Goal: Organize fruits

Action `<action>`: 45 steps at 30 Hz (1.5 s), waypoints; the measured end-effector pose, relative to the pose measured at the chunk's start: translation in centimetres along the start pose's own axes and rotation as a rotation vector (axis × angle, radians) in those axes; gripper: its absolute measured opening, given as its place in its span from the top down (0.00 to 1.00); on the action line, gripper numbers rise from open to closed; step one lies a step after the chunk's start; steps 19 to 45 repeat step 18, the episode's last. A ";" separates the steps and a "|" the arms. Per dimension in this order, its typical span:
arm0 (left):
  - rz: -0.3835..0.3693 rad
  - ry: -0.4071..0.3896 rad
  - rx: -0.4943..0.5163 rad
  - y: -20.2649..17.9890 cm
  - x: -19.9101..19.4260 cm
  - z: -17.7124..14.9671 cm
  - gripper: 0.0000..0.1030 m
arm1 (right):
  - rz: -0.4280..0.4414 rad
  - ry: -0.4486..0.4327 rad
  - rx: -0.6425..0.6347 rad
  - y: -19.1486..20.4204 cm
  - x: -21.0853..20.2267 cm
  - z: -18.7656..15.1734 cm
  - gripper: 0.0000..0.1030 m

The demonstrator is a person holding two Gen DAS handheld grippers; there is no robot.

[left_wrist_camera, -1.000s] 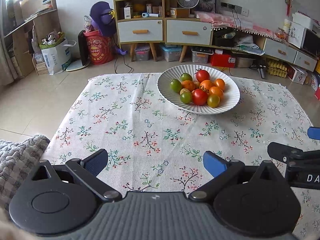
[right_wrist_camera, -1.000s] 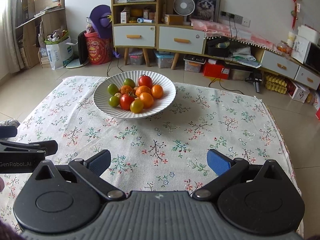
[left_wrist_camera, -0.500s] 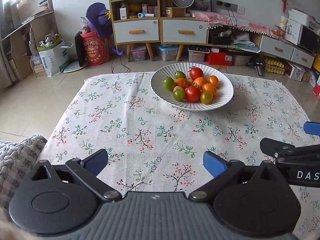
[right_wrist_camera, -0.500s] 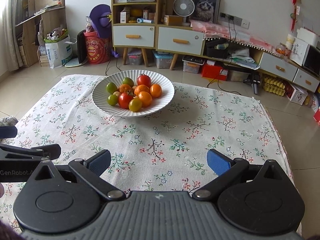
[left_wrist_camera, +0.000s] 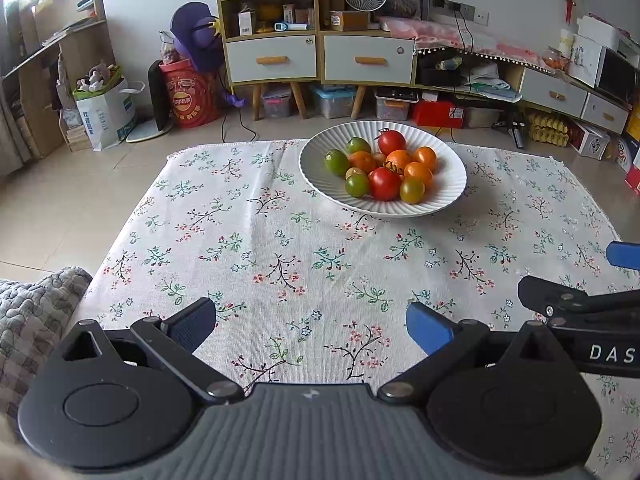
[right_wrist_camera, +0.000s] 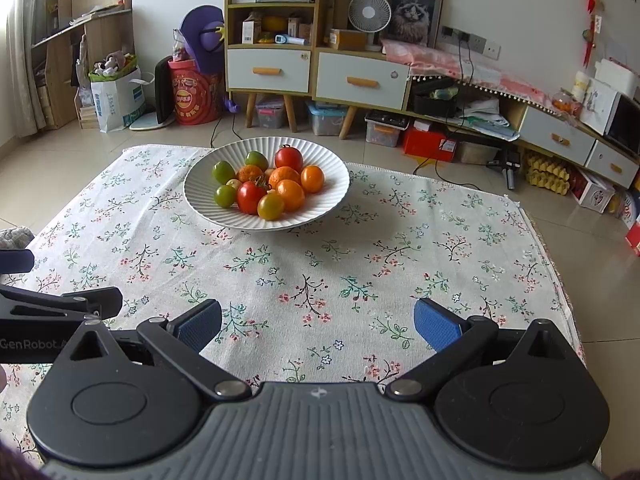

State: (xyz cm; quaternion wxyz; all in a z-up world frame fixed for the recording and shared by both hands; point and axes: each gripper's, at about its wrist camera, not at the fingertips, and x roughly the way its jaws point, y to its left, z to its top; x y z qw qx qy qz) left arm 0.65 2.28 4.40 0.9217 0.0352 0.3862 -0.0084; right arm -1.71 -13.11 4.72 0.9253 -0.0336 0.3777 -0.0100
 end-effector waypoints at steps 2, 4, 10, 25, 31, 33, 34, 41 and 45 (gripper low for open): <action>0.000 0.001 -0.001 0.0 0.0 0.0 0.08 | -0.001 0.001 0.000 0.0 0.0 -0.1 0.01; 0.000 0.000 -0.001 0.0 0.0 0.0 0.08 | -0.001 0.003 -0.001 0.0 0.1 -0.1 0.01; 0.000 0.001 -0.001 0.0 0.0 0.0 0.08 | -0.003 0.005 -0.002 -0.1 0.1 -0.2 0.01; -0.001 0.010 0.007 0.0 0.3 -0.2 0.08 | -0.004 0.005 -0.003 -0.1 0.1 -0.1 0.00; -0.001 0.010 0.007 0.0 0.3 -0.2 0.08 | -0.004 0.005 -0.003 -0.1 0.1 -0.1 0.00; -0.001 0.010 0.007 0.0 0.3 -0.2 0.08 | -0.004 0.005 -0.003 -0.1 0.1 -0.1 0.00; -0.001 0.010 0.007 0.0 0.3 -0.2 0.08 | -0.004 0.005 -0.003 -0.1 0.1 -0.1 0.00; -0.001 0.010 0.007 0.0 0.3 -0.2 0.08 | -0.004 0.005 -0.003 -0.1 0.1 -0.1 0.00; -0.001 0.010 0.007 0.0 0.3 -0.2 0.08 | -0.004 0.005 -0.003 -0.1 0.1 -0.1 0.00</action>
